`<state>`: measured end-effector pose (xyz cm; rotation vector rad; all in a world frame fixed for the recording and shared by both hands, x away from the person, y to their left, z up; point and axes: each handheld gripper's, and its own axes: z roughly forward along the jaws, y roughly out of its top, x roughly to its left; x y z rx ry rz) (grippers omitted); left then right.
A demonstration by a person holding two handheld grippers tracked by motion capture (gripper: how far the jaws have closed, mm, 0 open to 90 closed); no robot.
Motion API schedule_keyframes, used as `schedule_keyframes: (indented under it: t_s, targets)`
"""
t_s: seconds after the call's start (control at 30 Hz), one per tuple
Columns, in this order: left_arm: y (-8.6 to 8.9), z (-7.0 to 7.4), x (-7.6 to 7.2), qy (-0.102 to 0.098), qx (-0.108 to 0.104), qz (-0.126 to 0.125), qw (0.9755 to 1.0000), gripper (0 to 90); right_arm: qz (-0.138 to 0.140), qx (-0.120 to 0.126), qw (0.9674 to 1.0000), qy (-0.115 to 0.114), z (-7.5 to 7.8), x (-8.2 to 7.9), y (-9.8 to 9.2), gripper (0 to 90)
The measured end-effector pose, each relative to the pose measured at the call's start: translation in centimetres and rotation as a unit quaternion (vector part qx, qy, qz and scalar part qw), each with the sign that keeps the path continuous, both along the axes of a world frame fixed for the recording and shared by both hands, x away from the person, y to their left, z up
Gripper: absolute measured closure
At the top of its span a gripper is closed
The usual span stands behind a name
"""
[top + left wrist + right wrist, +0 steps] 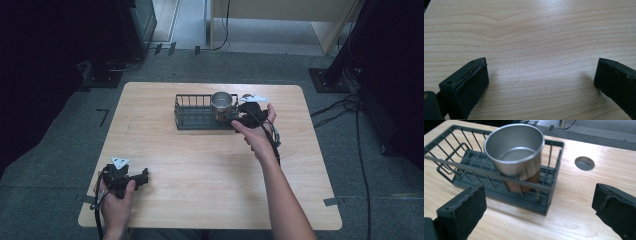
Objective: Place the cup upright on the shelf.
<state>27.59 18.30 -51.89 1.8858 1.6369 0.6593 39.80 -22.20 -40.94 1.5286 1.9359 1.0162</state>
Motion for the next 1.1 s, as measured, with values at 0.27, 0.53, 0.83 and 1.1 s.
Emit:
schedule_keyframes:
  t_s: [0.27, 0.53, 0.83, 1.1]
  targets:
    - [0.0, 0.0, 0.0, 0.000, 0.000, 0.000, 1.0000, 0.0, -0.009, -0.004, 1.0000, -0.003, -0.4, -2.1, -1.9, 0.0]
    - [0.0, 0.0, 0.0, 0.000, 0.000, 0.000, 1.0000, 0.0, -0.016, -0.005, 0.9999, -0.001, -1.4, -3.8, -3.2, 0.0]
    - [0.0, 0.0, 0.0, 0.000, 0.000, 0.000, 1.0000, 0.0, -0.035, 0.002, 0.9994, 0.006, -2.8, -5.6, -5.2, 0.0]
    - [0.0, 0.0, 0.0, 0.000, 0.000, 0.000, 1.0000, 0.0, -0.048, 0.001, 0.9988, 0.007, -3.7, -7.3, -6.9, 0.0]
